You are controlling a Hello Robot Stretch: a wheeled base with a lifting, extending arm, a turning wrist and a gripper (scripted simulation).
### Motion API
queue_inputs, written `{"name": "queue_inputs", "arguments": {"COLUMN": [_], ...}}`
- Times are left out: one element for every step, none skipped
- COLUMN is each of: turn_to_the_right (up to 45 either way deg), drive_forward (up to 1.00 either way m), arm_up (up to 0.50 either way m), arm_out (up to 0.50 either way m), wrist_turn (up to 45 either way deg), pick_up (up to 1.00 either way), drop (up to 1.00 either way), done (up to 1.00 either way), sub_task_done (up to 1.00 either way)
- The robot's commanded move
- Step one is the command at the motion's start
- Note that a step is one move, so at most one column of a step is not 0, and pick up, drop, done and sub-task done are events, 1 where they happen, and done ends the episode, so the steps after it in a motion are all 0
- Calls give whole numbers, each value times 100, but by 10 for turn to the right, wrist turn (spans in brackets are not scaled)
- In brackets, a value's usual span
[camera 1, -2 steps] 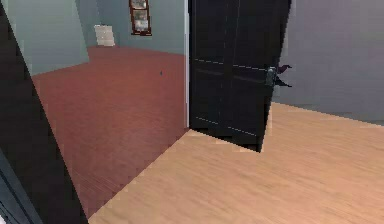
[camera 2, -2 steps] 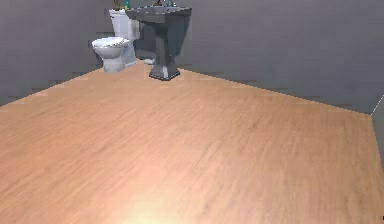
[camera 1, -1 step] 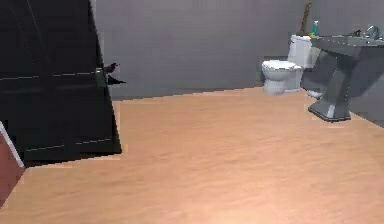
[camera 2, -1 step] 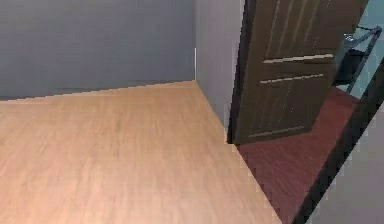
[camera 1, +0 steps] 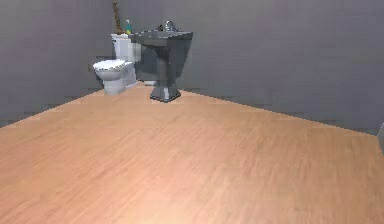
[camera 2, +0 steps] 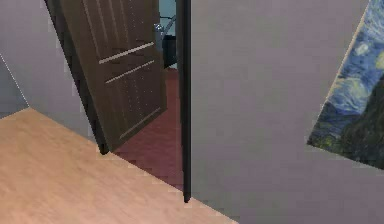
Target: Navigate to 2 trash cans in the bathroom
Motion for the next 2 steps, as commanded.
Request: {"name": "queue_inputs", "arguments": {"turn_to_the_right": [120,0], "drive_forward": [0,25], "arm_up": [0,0], "arm_out": [0,0], "wrist_turn": [0,0], "pick_up": [0,0], "drop": [0,0], "done": [0,0], "sub_task_done": [0,0]}}
